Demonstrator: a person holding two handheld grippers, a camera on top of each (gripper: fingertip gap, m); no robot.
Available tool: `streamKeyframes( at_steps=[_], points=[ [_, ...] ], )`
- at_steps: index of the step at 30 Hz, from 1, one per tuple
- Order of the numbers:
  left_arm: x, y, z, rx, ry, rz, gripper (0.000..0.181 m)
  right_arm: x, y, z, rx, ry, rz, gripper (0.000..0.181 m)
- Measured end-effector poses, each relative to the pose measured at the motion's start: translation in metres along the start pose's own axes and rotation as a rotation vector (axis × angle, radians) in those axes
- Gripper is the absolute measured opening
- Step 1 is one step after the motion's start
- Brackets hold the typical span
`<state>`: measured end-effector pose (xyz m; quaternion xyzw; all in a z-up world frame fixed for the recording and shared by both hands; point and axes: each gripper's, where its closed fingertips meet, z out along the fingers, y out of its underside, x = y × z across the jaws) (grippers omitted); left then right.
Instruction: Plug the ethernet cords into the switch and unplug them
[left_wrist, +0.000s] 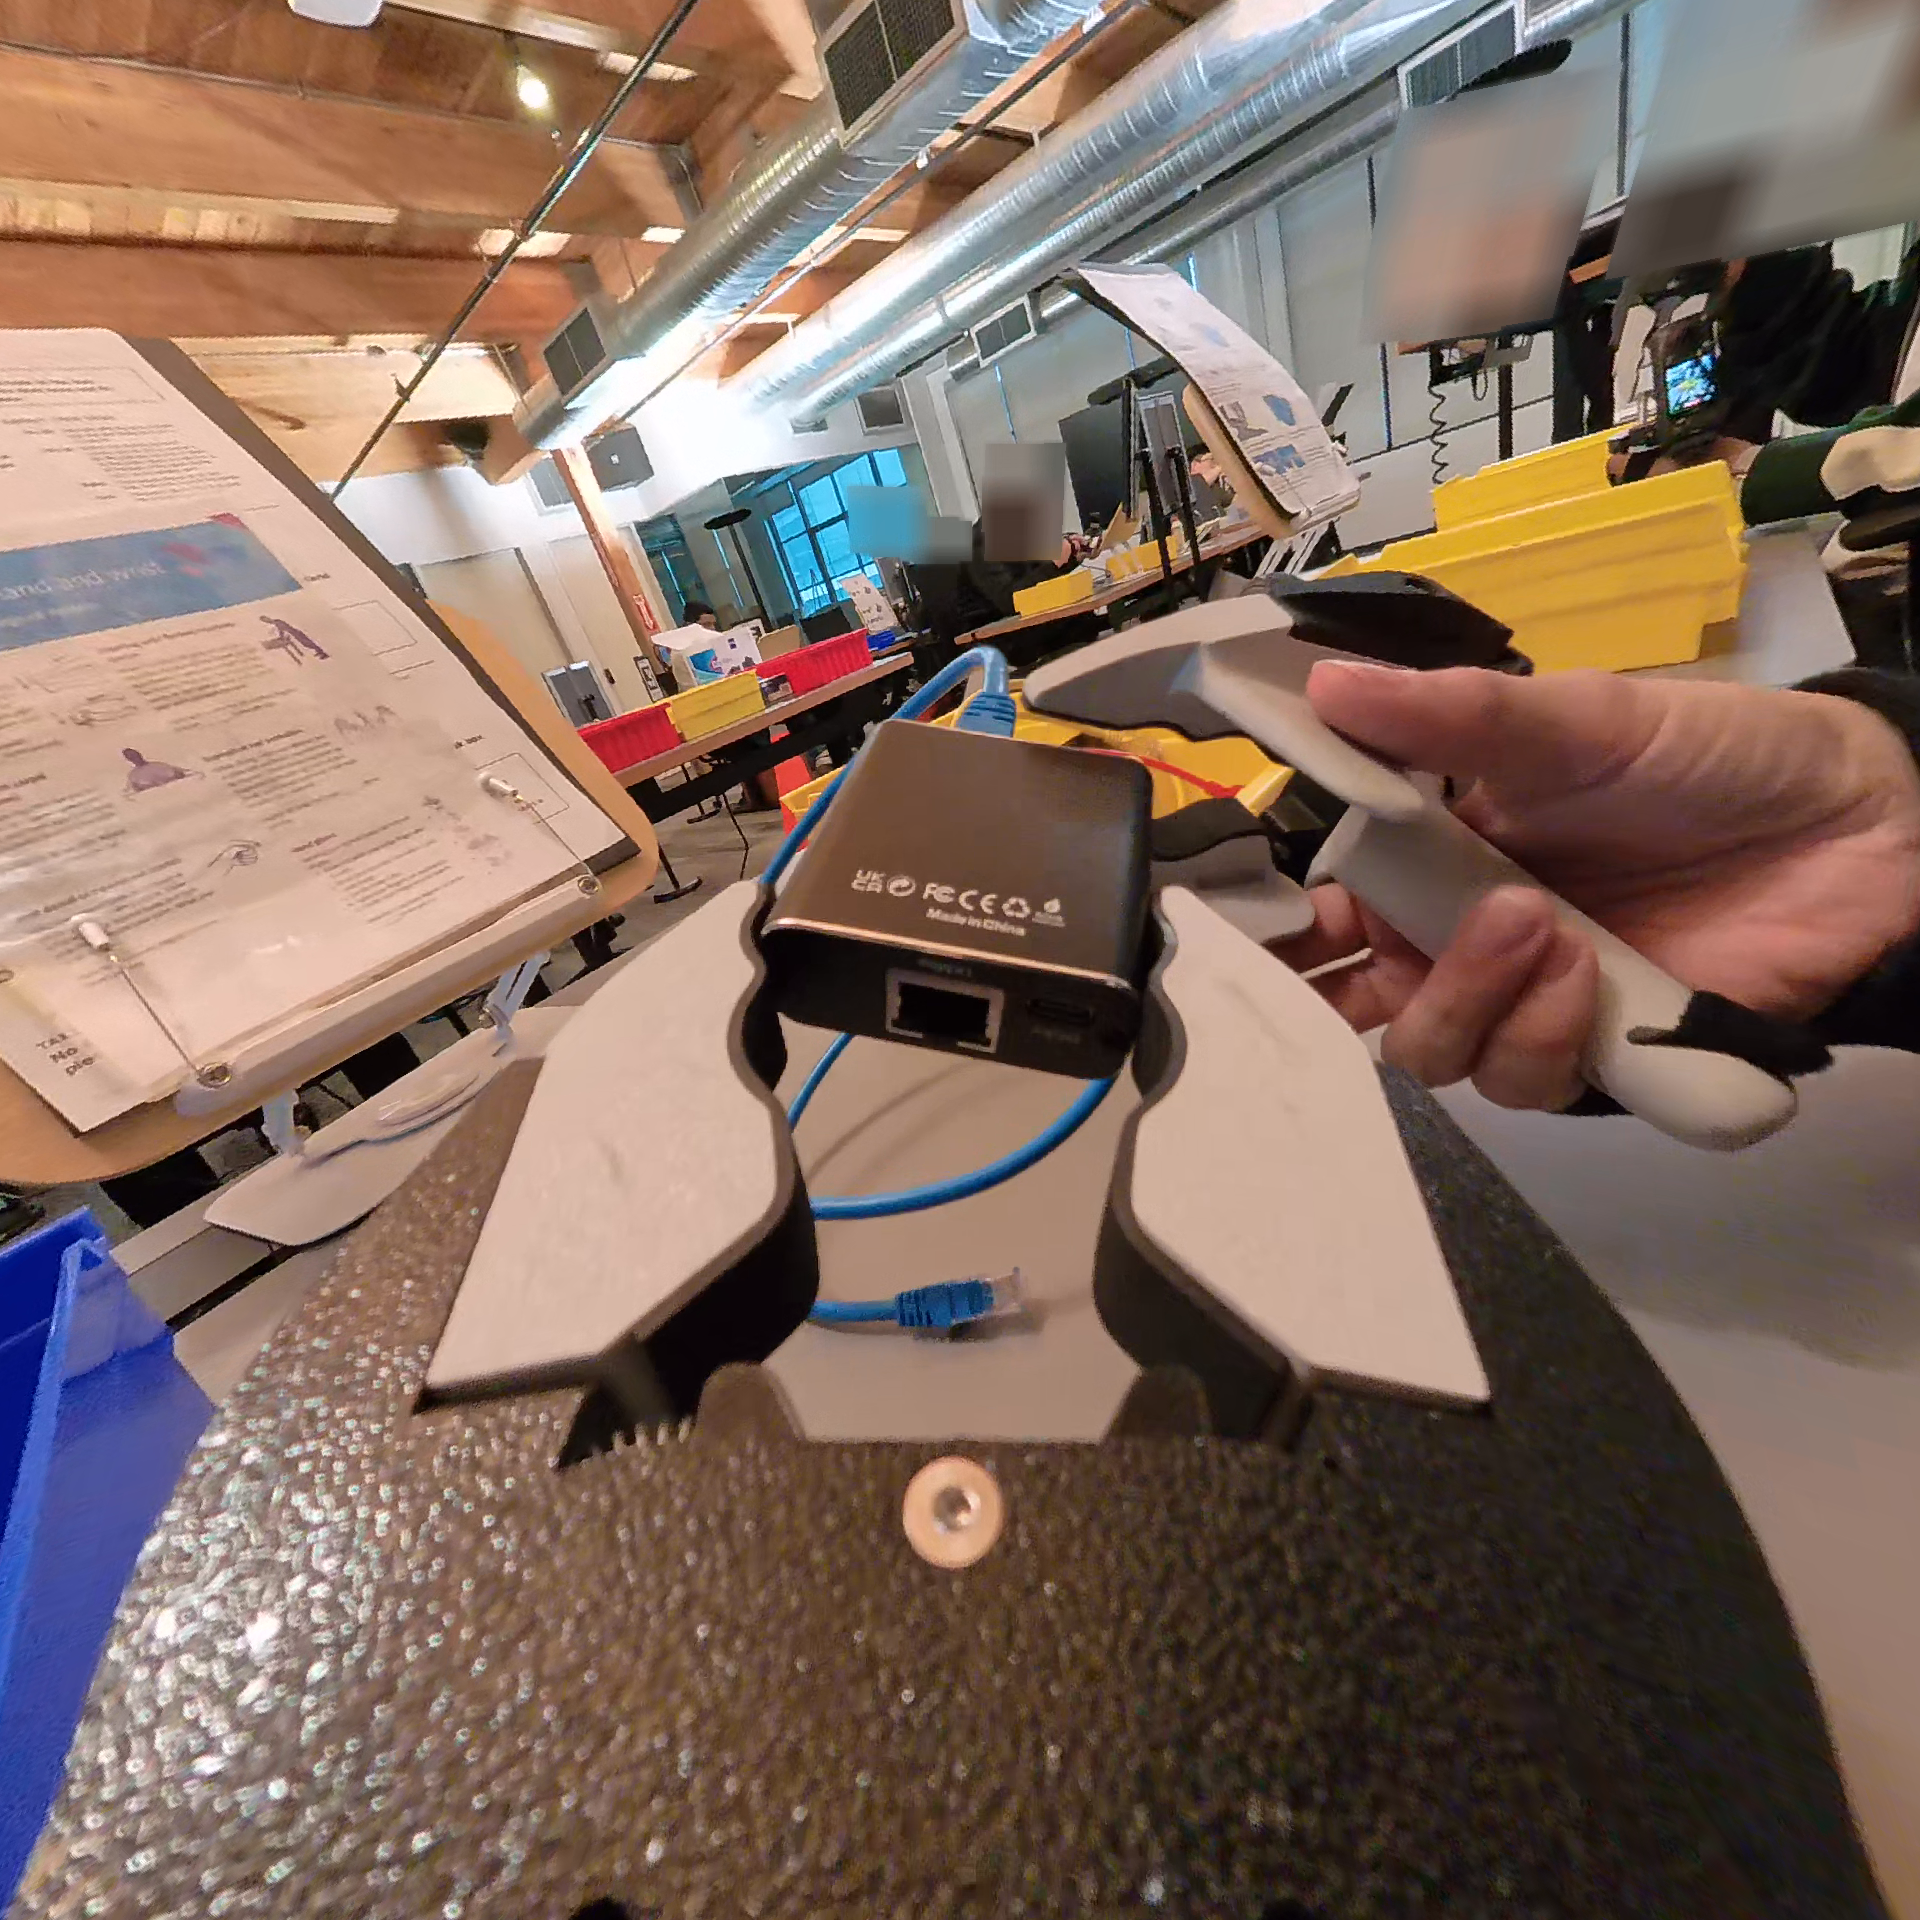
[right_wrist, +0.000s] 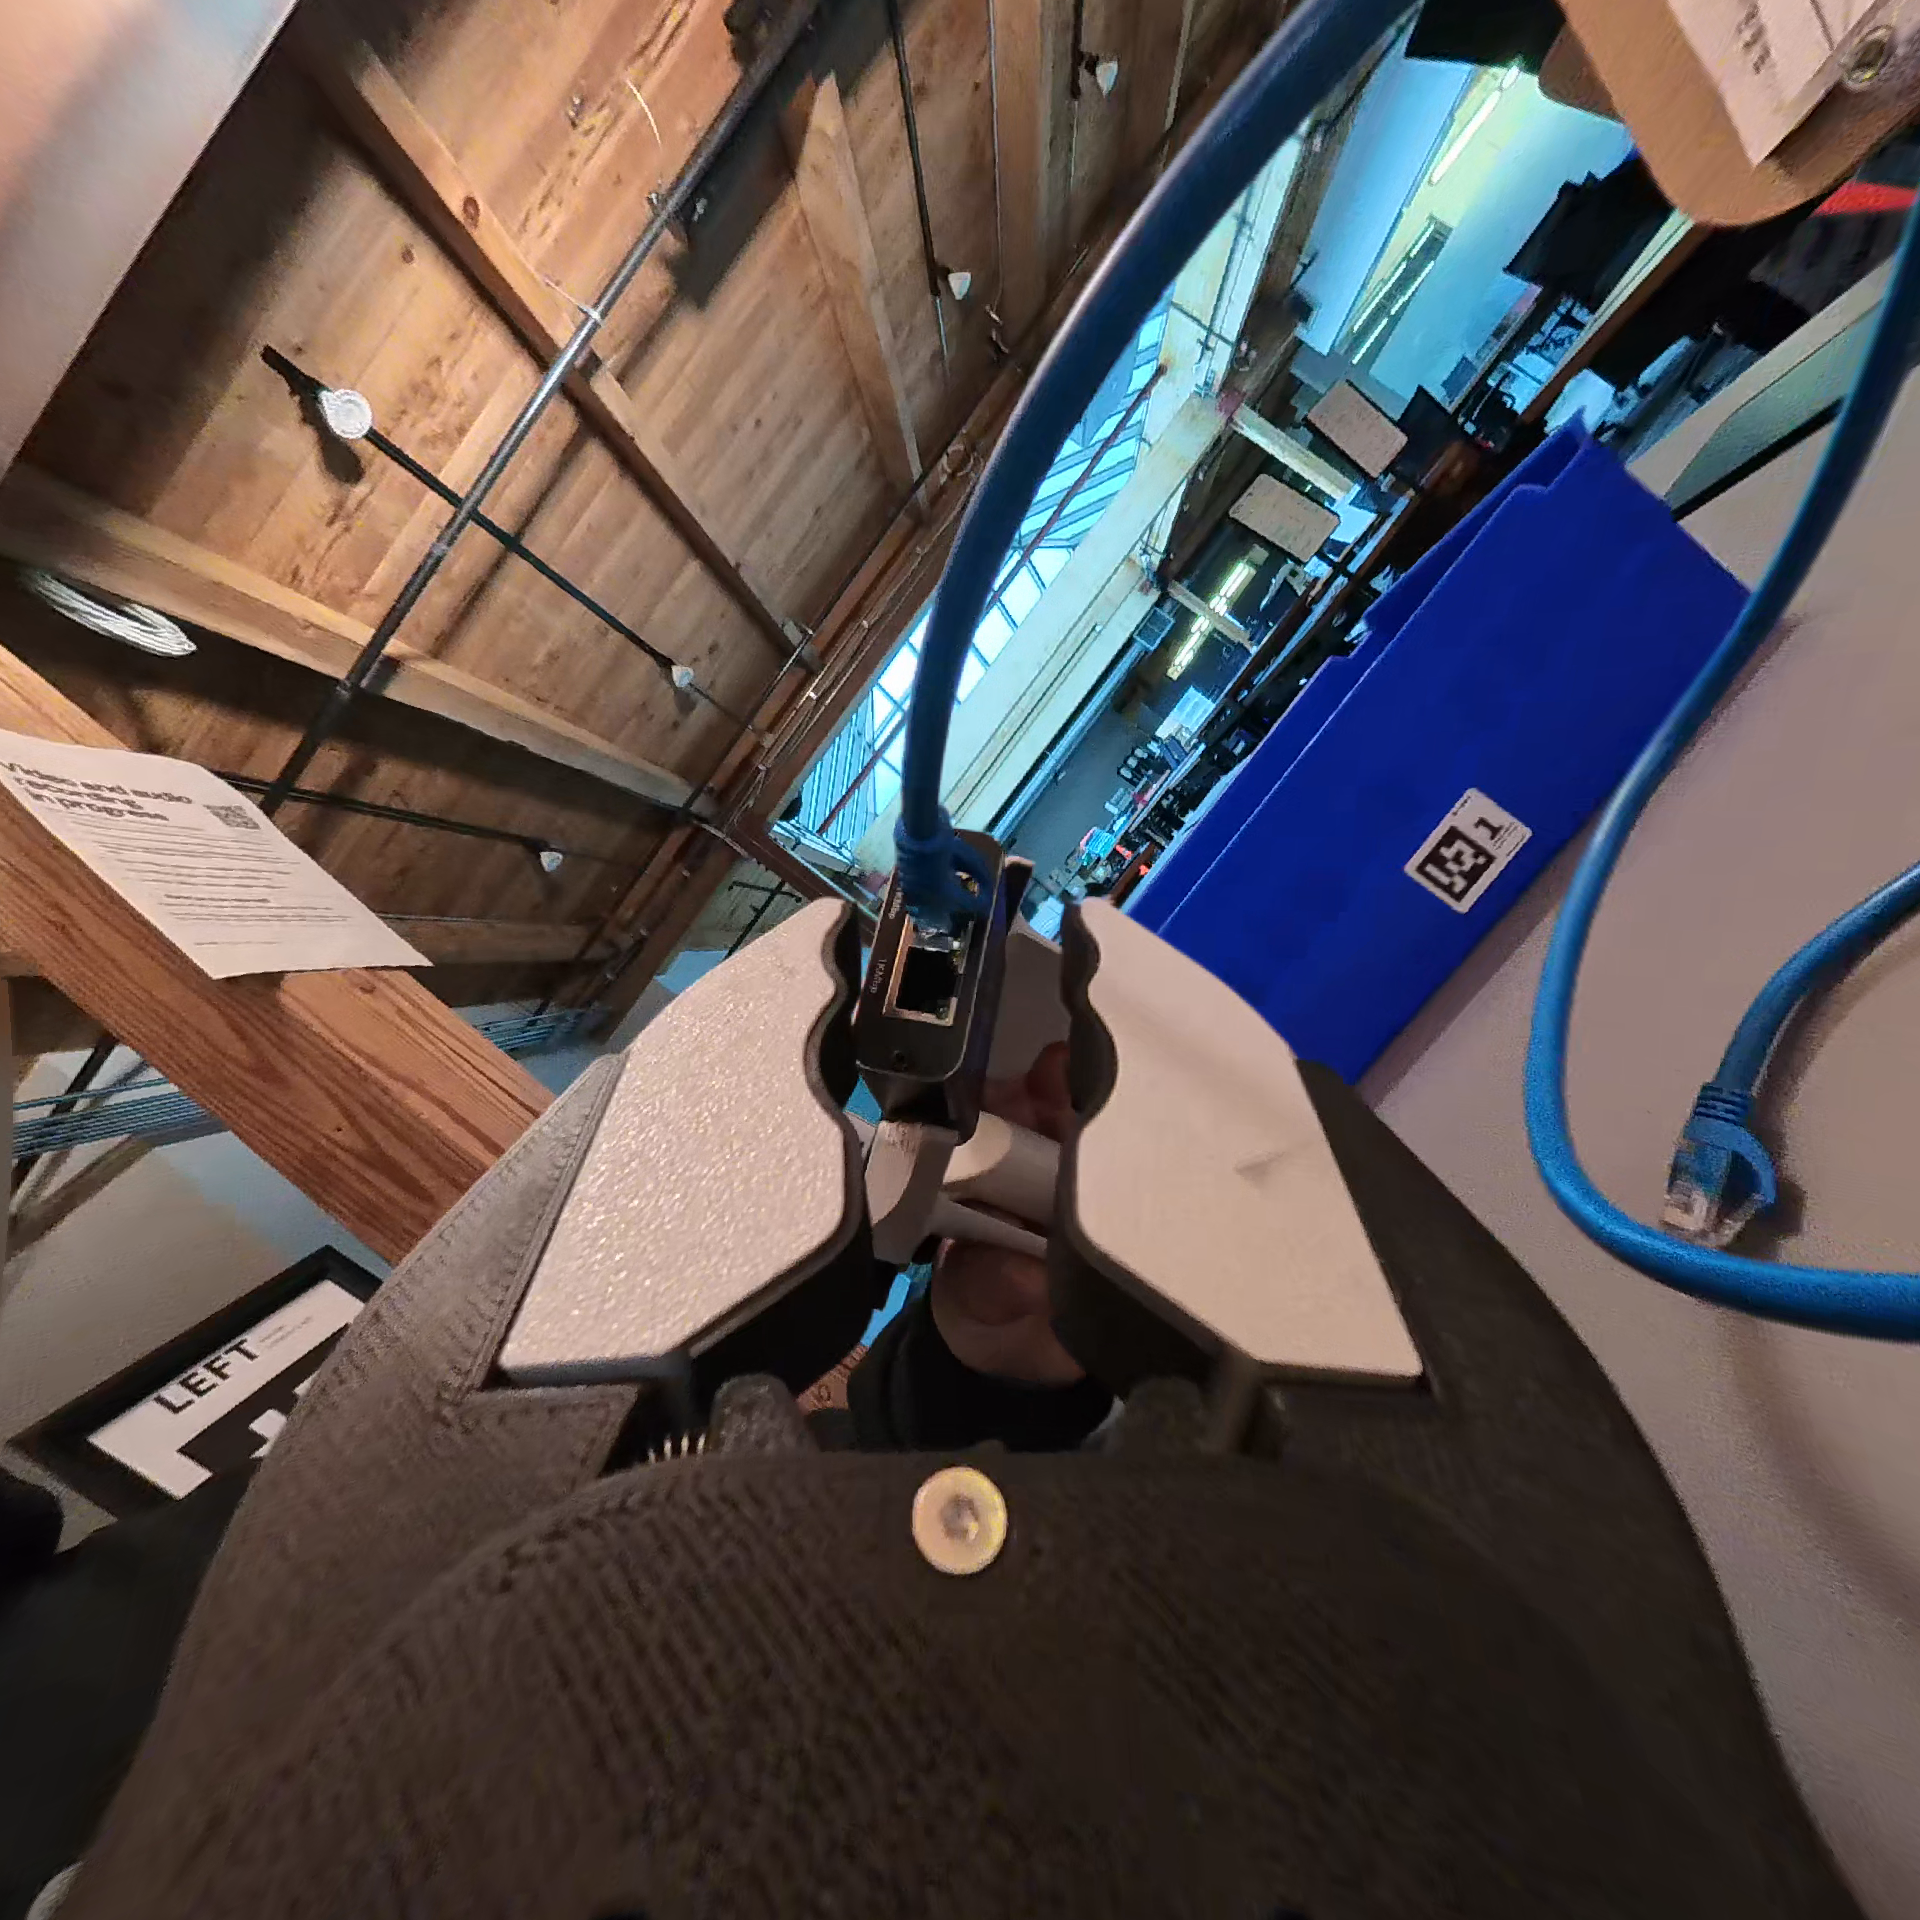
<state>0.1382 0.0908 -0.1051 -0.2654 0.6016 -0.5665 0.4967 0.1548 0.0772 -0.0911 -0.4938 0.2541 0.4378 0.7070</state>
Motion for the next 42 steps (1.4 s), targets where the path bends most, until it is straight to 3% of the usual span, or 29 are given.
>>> streamKeyframes(
  at_steps=[6,24,36,42],
  points=[
    [0.000,0.006,0.001,-0.026,-0.018,0.030,0.065,0.005,0.004,0.003,0.058,-0.004,0.031,0.016],
    [0.002,0.014,0.003,-0.069,-0.042,0.080,0.065,0.013,0.002,0.000,0.181,0.038,0.040,0.014],
    [0.004,0.016,0.004,-0.072,-0.045,0.085,0.065,0.014,0.003,-0.002,0.180,0.011,0.074,0.014],
    [0.005,0.018,0.005,-0.076,-0.054,0.106,0.065,0.013,0.004,-0.002,0.147,0.034,-0.021,0.014]
  ],
)
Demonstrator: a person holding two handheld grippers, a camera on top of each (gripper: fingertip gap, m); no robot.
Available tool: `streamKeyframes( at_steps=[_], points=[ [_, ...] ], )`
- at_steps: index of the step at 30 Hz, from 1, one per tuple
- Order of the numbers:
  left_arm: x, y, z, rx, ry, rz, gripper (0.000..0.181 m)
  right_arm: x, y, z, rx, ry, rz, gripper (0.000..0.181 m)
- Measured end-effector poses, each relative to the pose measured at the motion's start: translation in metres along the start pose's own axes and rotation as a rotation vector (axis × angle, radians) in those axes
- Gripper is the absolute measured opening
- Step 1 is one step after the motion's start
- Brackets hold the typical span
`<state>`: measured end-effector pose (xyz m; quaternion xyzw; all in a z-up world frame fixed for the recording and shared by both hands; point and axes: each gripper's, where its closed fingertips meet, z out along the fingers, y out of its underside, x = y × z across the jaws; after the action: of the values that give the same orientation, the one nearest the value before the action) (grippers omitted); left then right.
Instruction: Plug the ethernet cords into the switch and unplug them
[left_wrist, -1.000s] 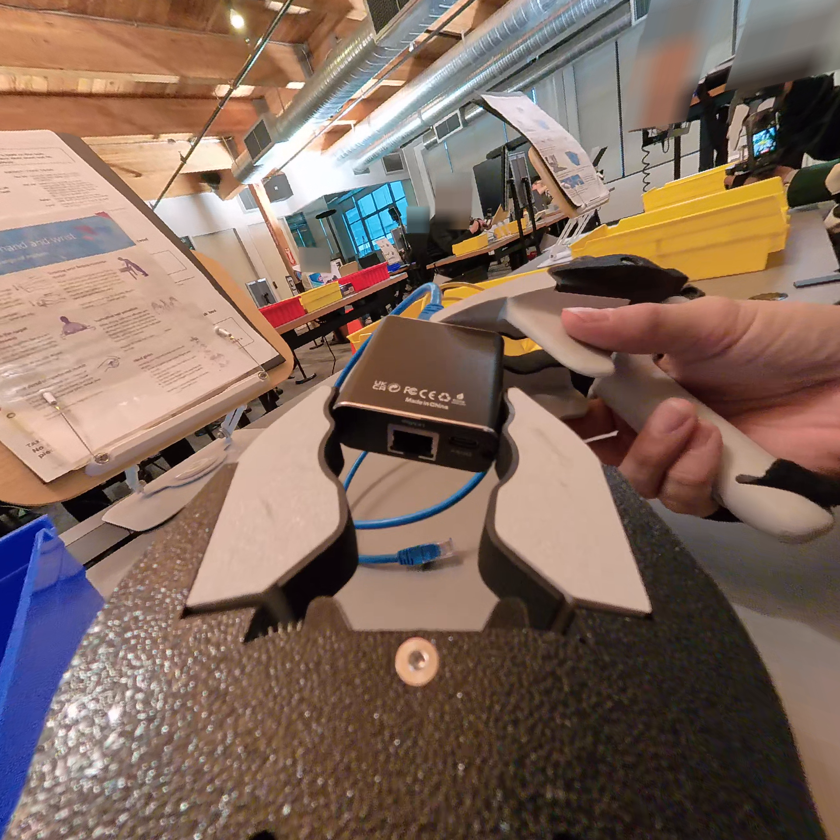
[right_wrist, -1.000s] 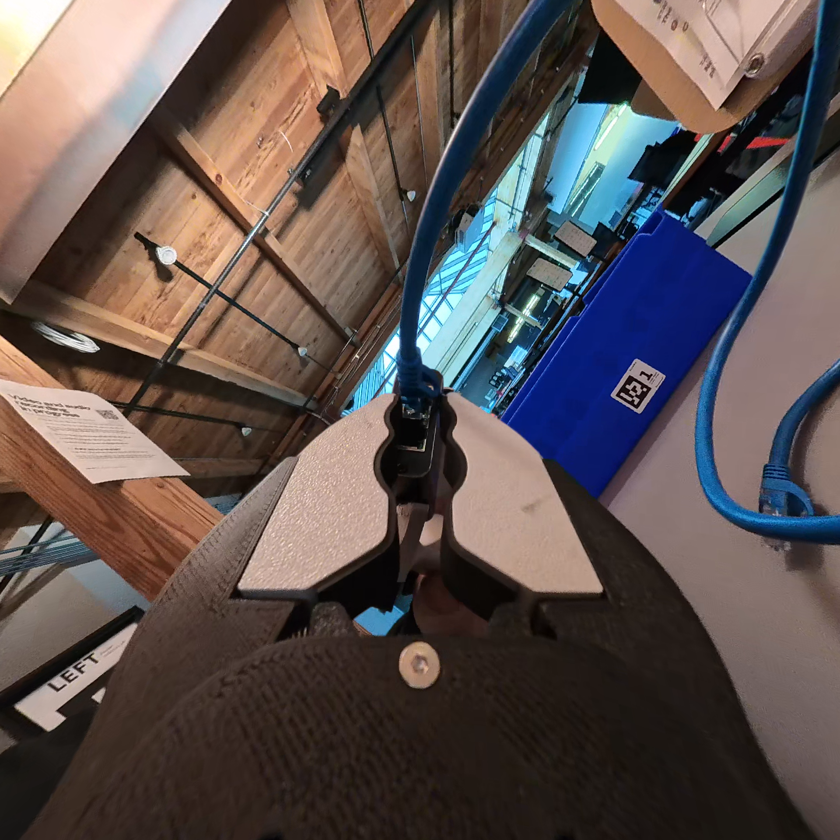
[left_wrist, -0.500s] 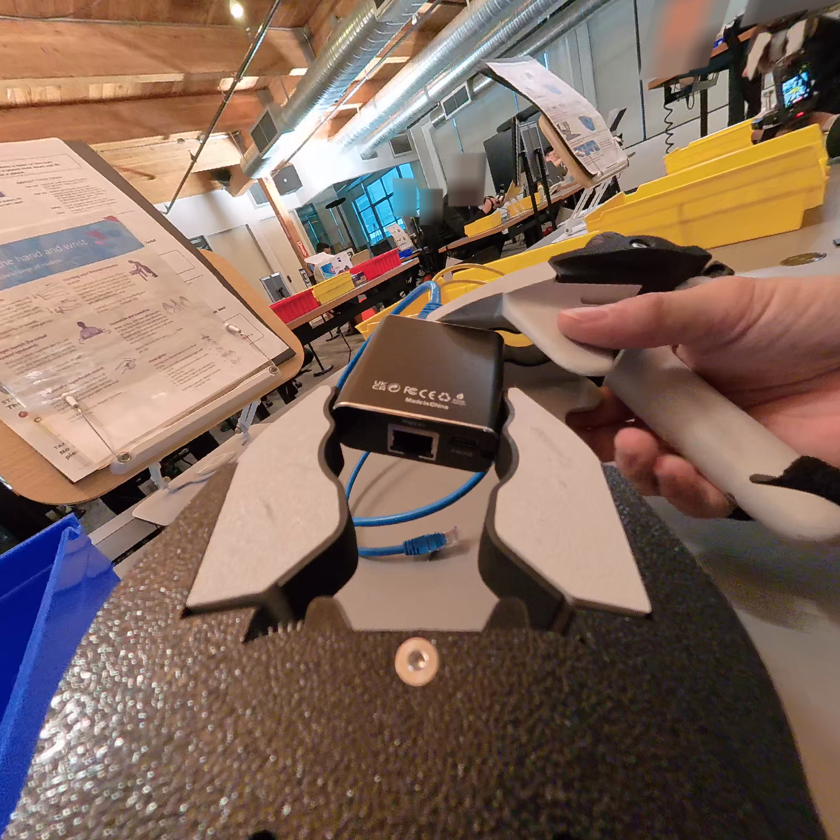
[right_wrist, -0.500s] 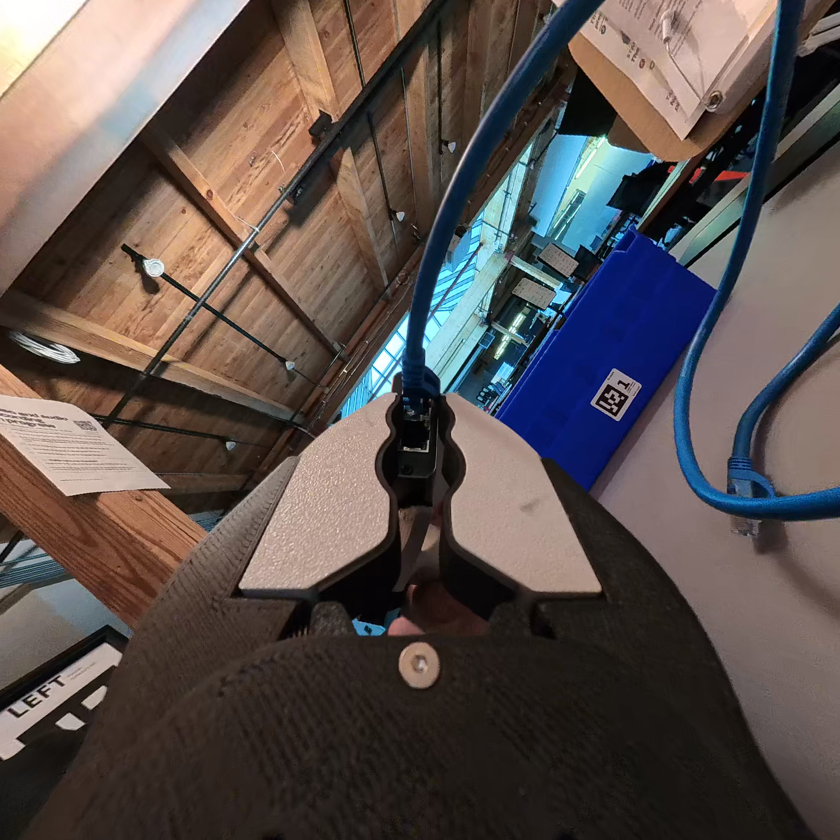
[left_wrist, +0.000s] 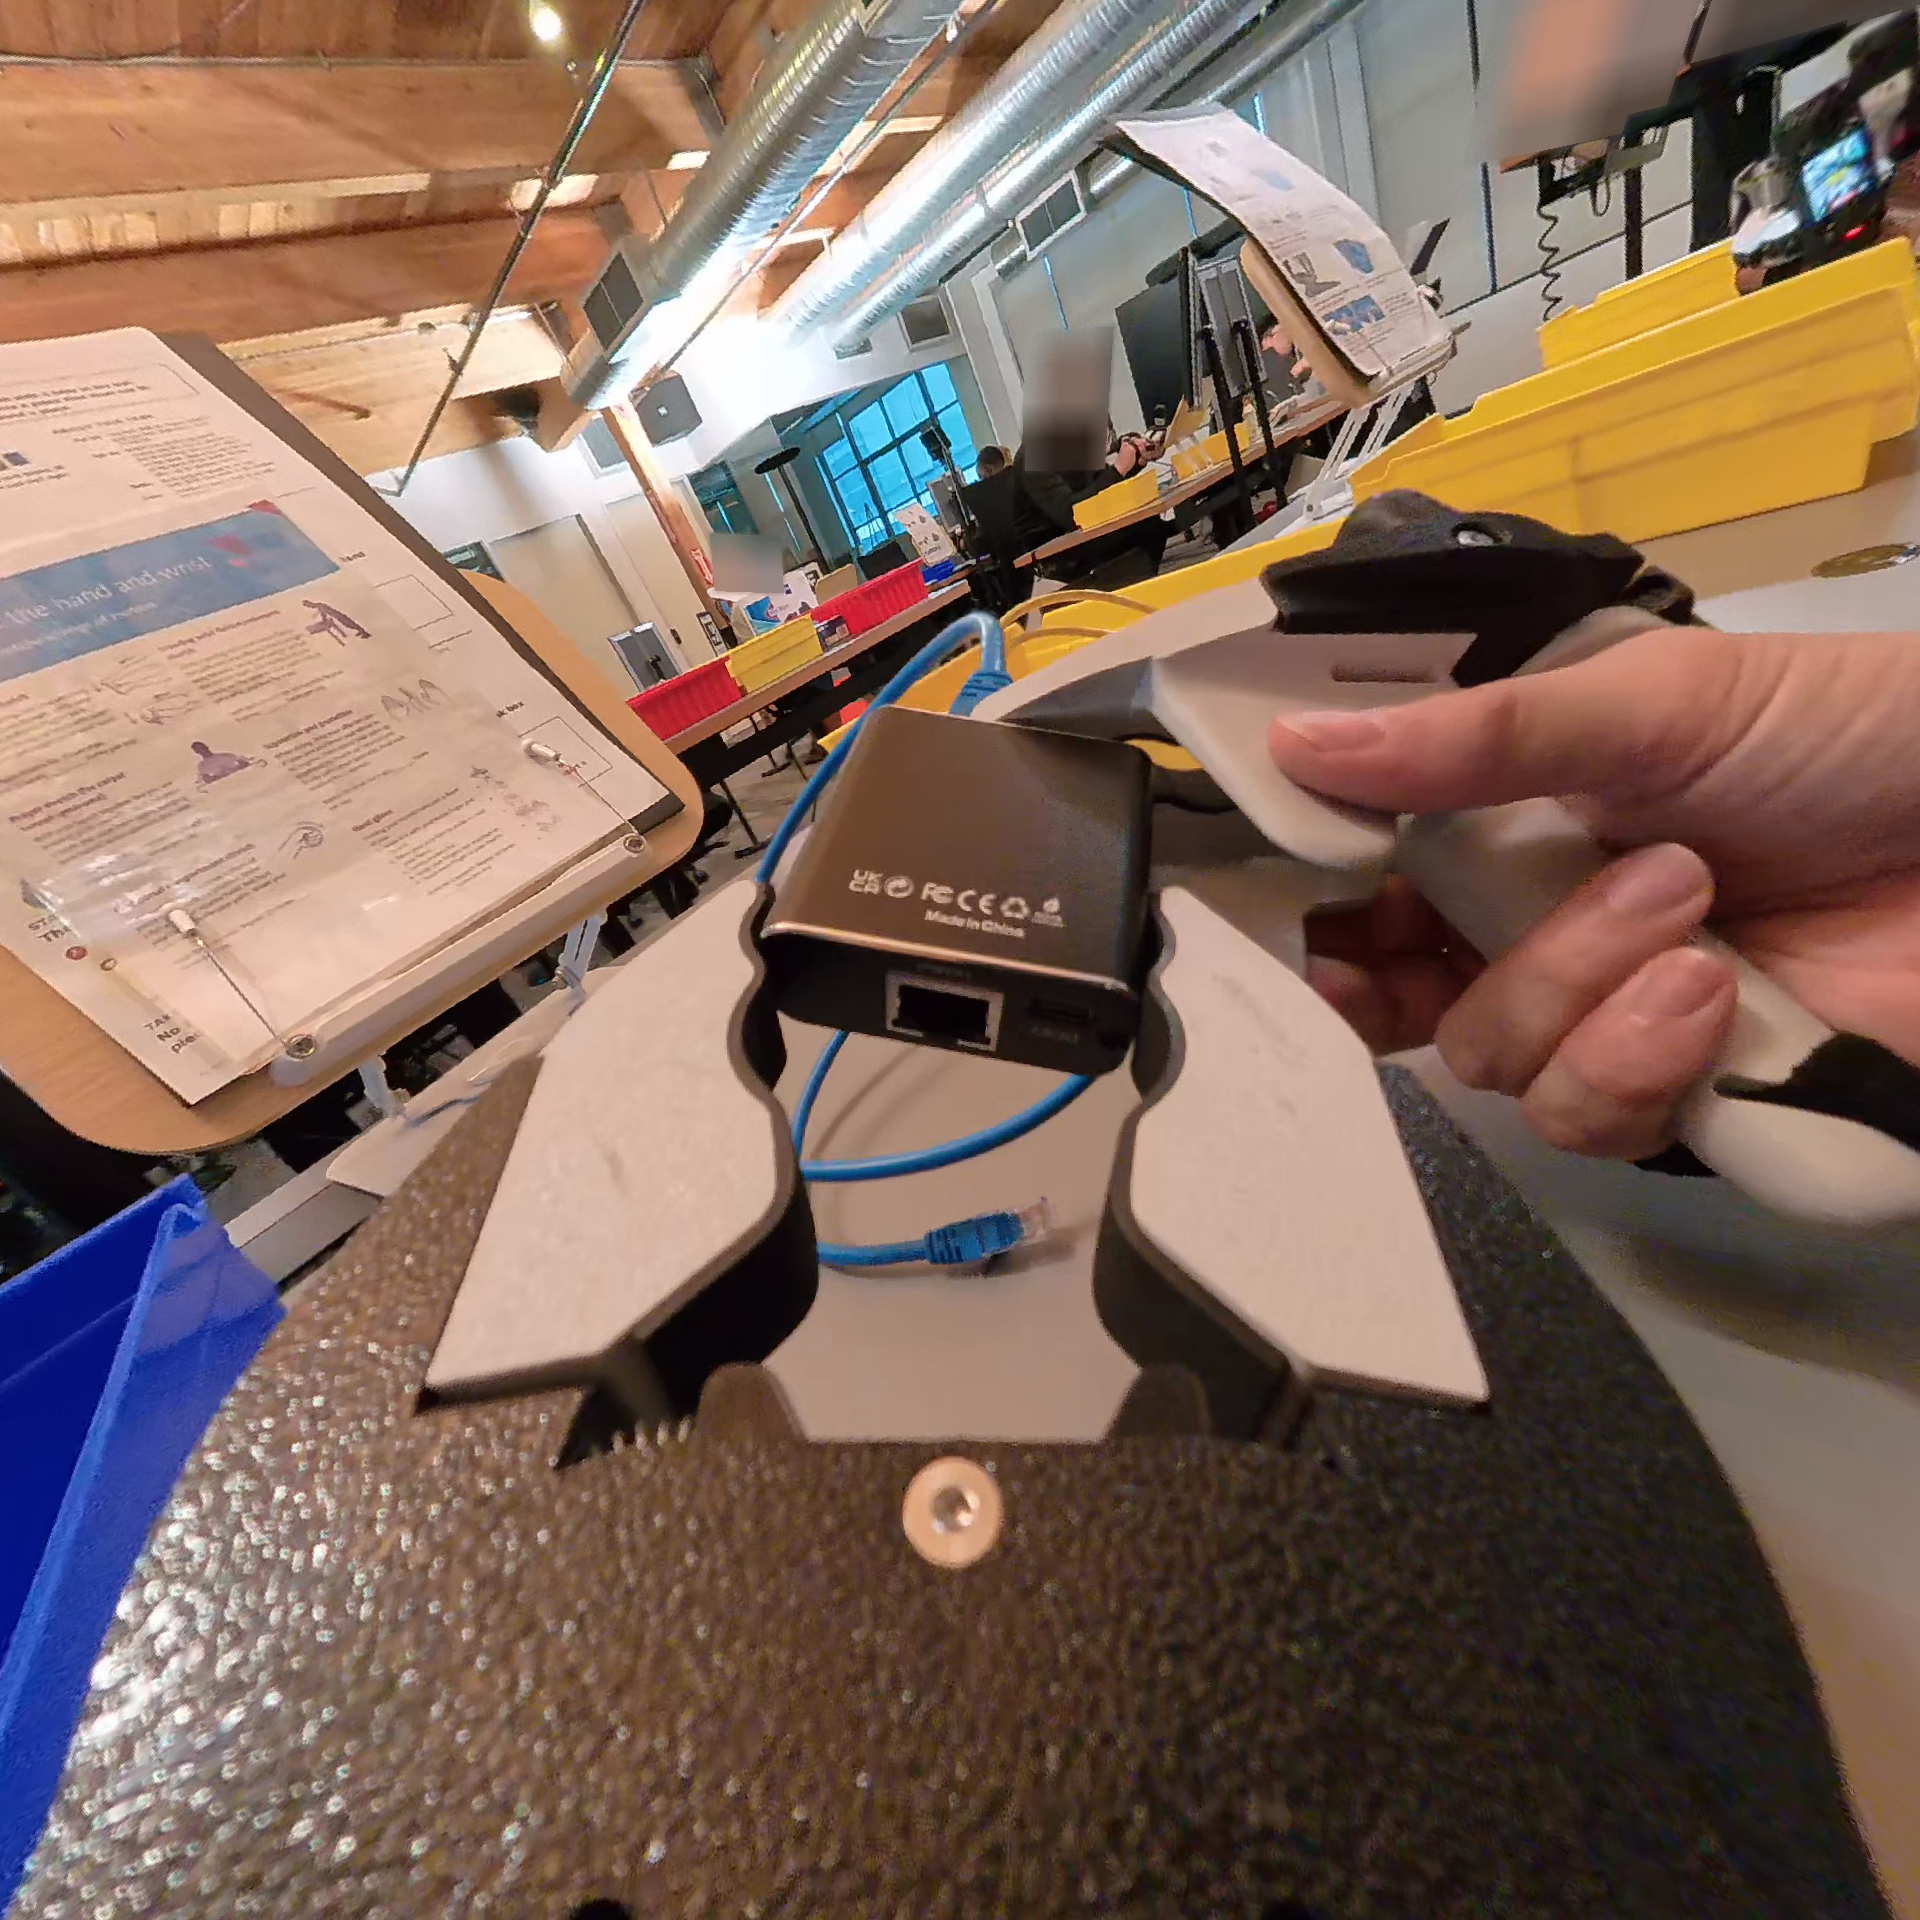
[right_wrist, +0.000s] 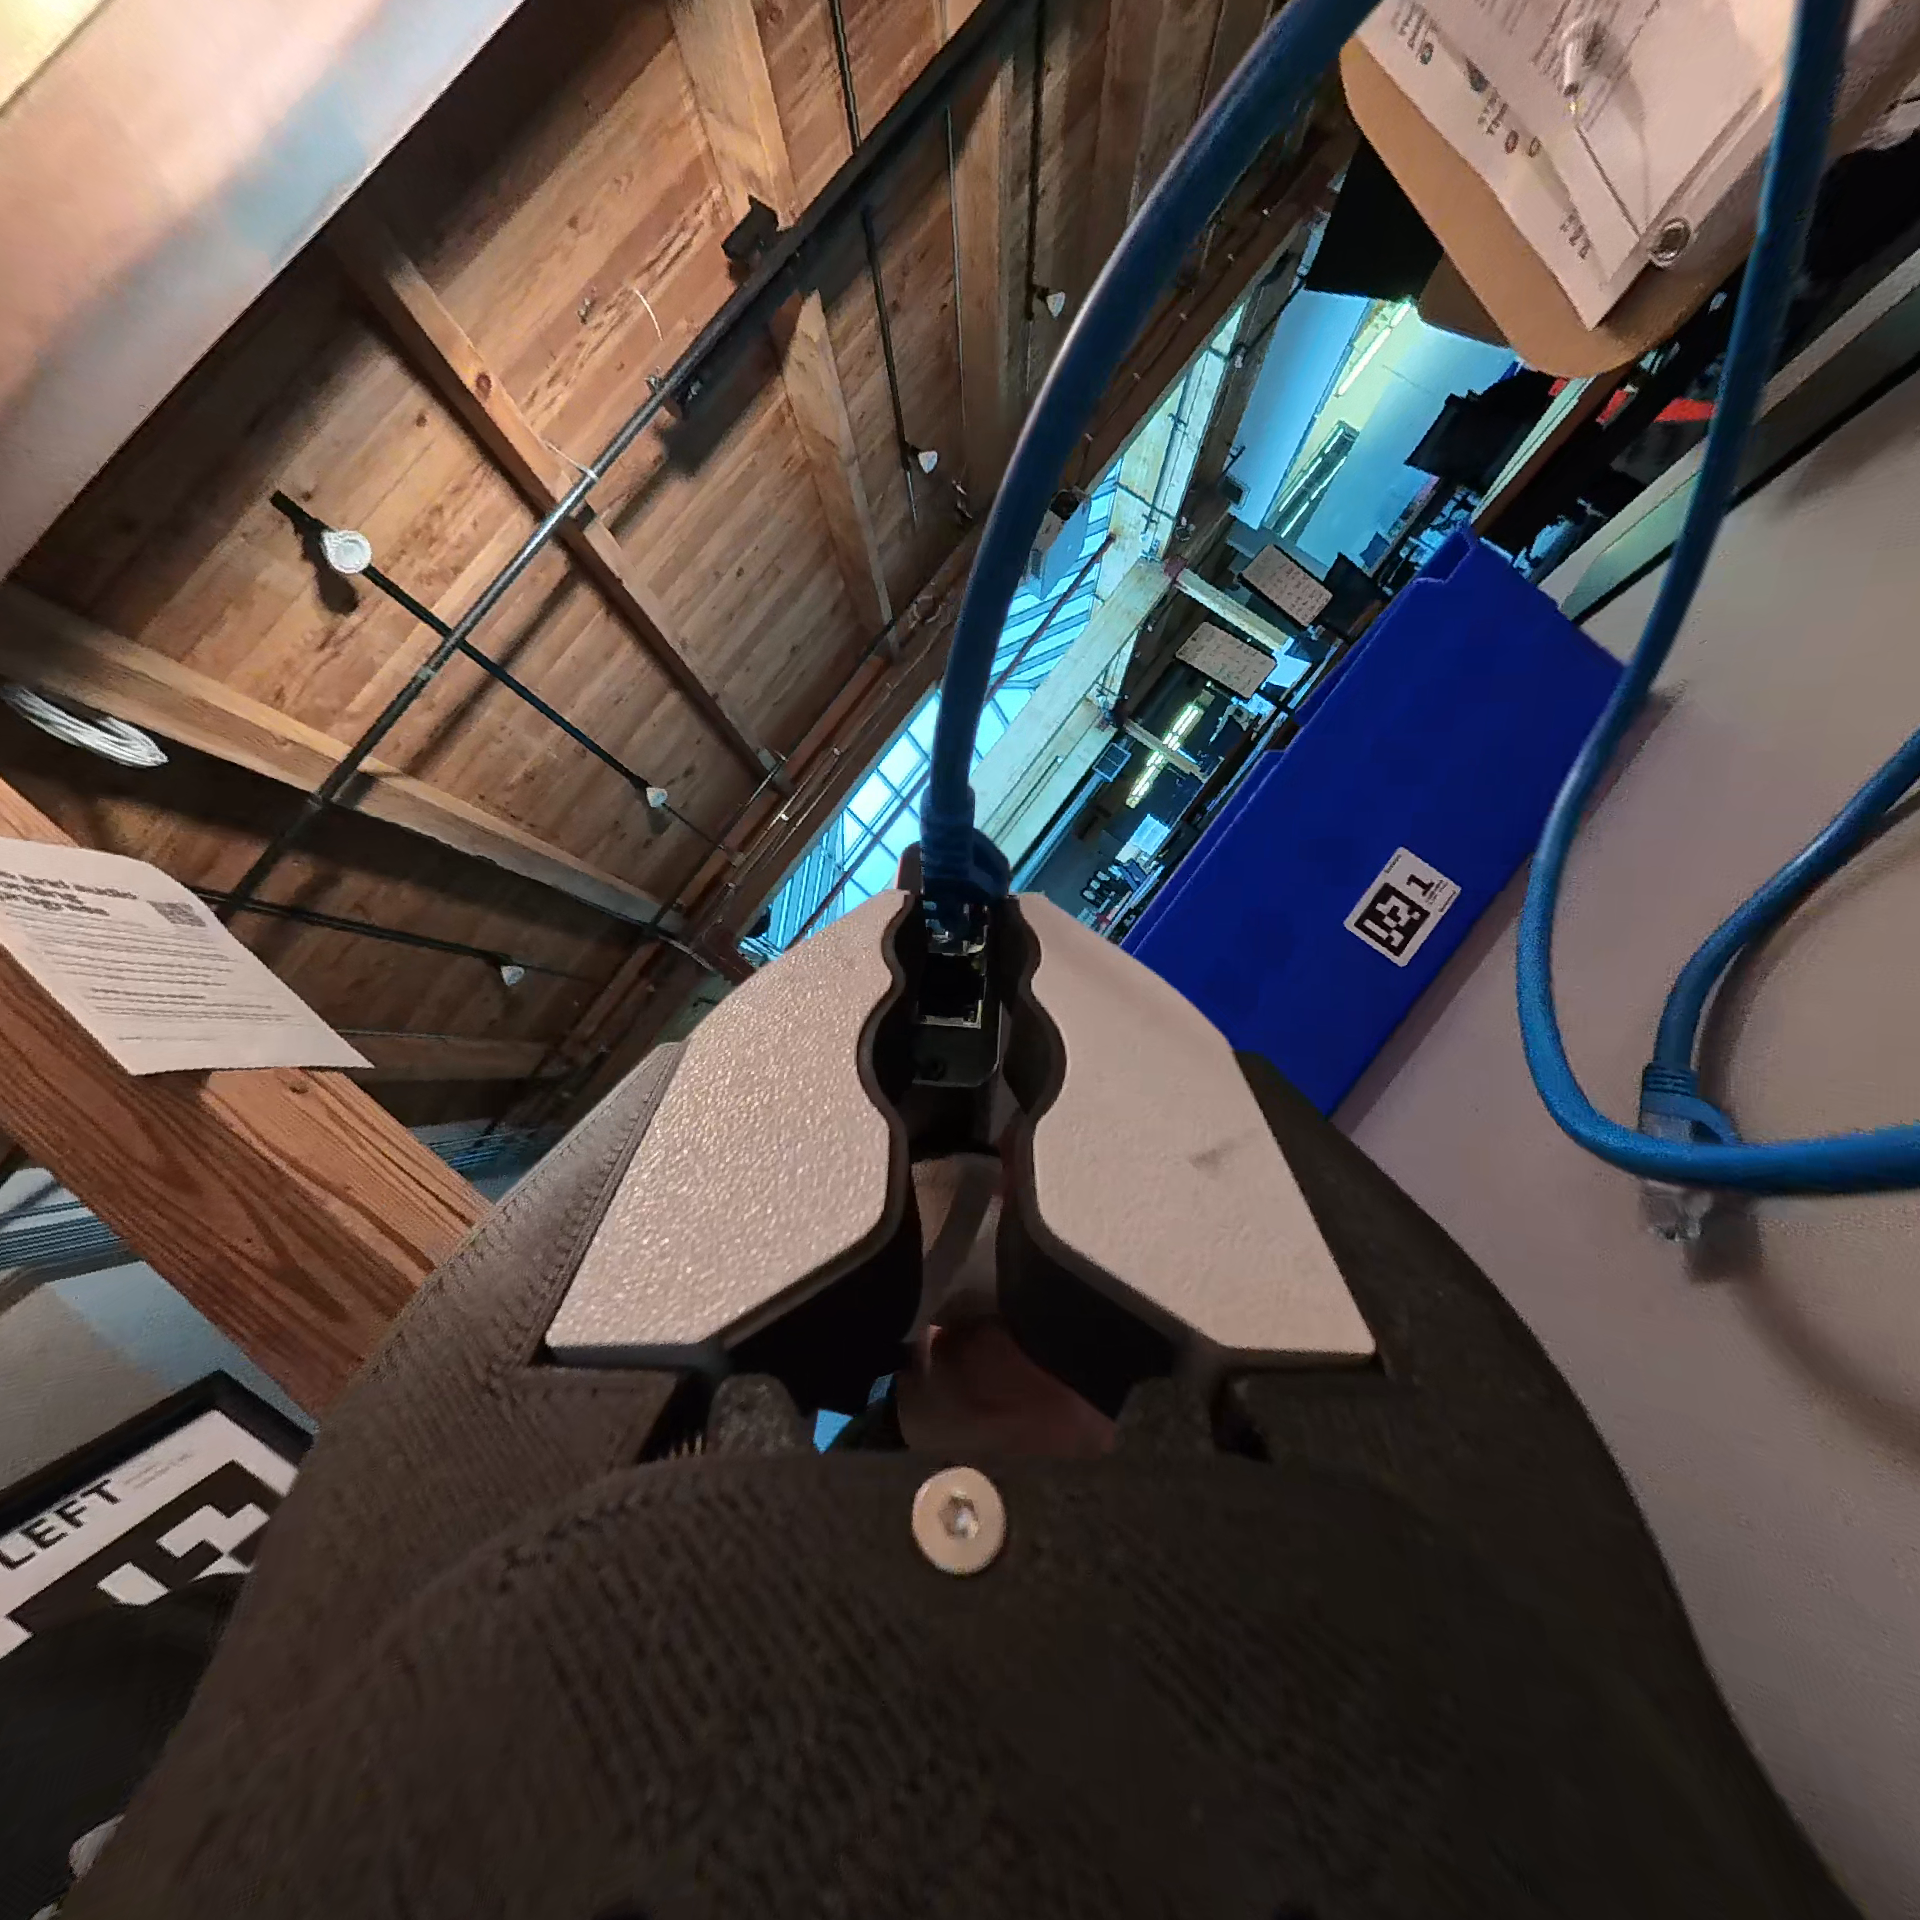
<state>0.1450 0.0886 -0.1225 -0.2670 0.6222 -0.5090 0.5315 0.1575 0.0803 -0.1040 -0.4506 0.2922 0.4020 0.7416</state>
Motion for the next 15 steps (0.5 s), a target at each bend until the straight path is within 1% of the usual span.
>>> streamKeyframes(
  at_steps=[6,10,15],
  points=[
    [0.001,0.003,0.001,-0.007,-0.023,0.043,0.065,0.003,0.000,-0.002,0.031,-0.016,-0.026,0.013],
    [0.000,-0.005,0.001,0.017,-0.055,0.027,0.065,-0.003,-0.001,-0.001,0.047,-0.071,-0.052,0.013],
    [-0.001,-0.008,0.000,0.026,-0.101,0.118,0.065,-0.012,-0.003,0.001,0.039,-0.091,-0.092,0.013]
  ],
)
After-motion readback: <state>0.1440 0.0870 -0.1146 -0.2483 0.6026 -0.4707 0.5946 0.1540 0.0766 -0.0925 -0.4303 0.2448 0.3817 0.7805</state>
